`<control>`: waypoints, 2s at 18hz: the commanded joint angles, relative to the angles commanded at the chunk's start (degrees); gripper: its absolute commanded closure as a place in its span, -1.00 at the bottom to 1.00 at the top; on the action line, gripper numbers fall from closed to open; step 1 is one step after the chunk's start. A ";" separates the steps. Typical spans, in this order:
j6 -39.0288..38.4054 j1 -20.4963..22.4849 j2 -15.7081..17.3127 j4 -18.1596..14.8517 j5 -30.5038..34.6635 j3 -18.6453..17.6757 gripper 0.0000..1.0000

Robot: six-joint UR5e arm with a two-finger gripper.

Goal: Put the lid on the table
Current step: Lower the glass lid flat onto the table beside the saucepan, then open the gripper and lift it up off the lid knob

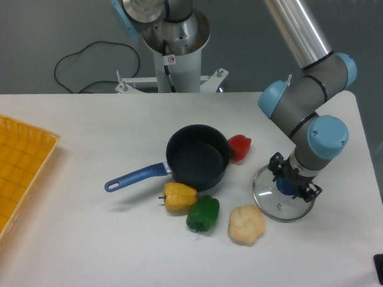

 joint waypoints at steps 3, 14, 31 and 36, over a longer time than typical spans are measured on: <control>0.00 0.00 0.09 0.00 0.00 -0.09 -0.32; 0.00 0.00 -0.35 1.49 0.09 -0.09 -0.37; -0.70 -0.17 0.96 1.32 0.17 -0.26 -1.00; -0.71 -0.09 6.14 1.14 0.35 -4.21 -1.00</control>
